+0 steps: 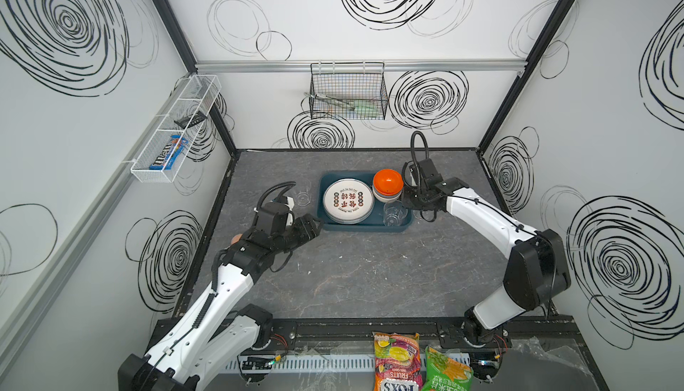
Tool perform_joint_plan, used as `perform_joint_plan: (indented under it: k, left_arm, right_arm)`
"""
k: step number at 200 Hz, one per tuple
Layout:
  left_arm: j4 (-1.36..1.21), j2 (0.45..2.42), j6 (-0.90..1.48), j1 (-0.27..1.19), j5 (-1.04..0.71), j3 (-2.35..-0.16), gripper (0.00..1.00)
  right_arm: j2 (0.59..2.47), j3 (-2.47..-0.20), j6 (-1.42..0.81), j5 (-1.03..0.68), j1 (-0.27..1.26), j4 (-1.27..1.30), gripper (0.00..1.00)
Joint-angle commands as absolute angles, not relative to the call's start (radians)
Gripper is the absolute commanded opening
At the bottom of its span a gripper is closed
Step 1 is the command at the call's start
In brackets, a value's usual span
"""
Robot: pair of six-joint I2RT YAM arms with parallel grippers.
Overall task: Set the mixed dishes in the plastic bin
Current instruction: 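Open the right gripper and raise it while the left gripper moves to another cup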
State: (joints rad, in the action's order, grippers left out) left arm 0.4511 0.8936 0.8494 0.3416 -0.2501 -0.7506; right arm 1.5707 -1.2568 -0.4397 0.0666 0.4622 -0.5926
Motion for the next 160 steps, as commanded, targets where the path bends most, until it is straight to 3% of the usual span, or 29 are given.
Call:
perform_joint_plan:
  k: [1, 86, 160]
  left_arm:
    - [0.455, 0.918, 0.809, 0.314, -0.228, -0.798, 0.71]
    - [0.412, 1.058, 0.793, 0.222, -0.206, -0.868, 0.67]
    - [0.350, 1.209, 0.793, 0.154, -0.144, -0.917, 0.65]
  right_arm:
    - [1.501, -1.240, -0.415, 0.027, 0.476, -0.606, 0.39]
    - [1.374, -1.124, -0.334, -0.199, 0.569, -0.443, 0.41]
    - [1.329, -1.078, -0.273, -0.240, 0.731, -0.350, 0.42]
